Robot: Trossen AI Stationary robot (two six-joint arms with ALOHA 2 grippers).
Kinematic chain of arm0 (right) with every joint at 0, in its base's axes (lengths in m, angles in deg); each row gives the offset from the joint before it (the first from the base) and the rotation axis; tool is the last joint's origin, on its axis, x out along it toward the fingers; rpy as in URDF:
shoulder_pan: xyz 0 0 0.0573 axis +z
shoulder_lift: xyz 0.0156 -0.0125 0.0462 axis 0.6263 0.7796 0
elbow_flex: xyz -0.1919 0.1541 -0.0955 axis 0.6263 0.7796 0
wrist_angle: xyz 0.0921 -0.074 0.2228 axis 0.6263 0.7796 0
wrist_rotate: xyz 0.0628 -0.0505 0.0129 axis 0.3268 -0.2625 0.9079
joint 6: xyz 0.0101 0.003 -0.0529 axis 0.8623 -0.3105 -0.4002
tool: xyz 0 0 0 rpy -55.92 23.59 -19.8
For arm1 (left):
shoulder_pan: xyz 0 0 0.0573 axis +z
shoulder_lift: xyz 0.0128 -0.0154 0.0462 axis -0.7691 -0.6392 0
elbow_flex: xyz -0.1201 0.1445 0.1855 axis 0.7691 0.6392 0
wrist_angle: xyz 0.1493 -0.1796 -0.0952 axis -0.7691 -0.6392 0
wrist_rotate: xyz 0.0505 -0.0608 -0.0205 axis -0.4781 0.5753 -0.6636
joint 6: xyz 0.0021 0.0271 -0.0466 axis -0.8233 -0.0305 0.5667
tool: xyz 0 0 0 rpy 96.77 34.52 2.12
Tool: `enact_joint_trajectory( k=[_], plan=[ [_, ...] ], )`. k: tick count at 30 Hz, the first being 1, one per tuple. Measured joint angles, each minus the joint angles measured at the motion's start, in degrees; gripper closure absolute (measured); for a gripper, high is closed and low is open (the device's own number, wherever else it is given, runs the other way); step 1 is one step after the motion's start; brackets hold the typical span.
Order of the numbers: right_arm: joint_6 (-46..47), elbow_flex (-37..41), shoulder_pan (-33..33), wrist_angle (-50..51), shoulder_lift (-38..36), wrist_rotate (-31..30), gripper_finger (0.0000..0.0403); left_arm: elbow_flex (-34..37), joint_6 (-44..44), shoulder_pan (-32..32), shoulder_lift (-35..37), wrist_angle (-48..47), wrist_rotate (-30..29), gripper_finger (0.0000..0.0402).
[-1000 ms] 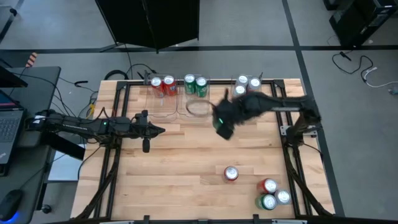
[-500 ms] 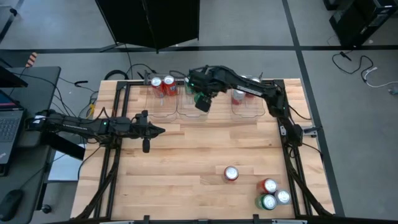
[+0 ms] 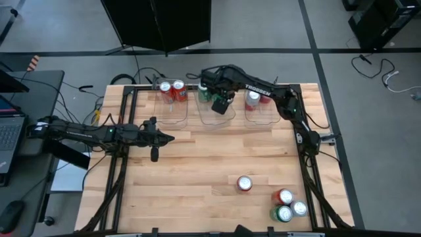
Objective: Sort soda cans
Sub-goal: Put the top green soda can into the middle transparent bin
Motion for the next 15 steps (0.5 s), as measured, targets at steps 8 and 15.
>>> enact_joint_trajectory(
  k=[8,15],
  plan=[
    [1.43,1.46,-1.13,-2.92,0.06,0.06,0.0134,0.0,0.65,0.0,0.0,0.01,1.08,0.0397],
    [2.44,3.65,-2.63,-4.69,0.13,1.05,0.0134,0.0,0.98,0.0,0.0,-0.01,1.25,0.0397]
  ],
)
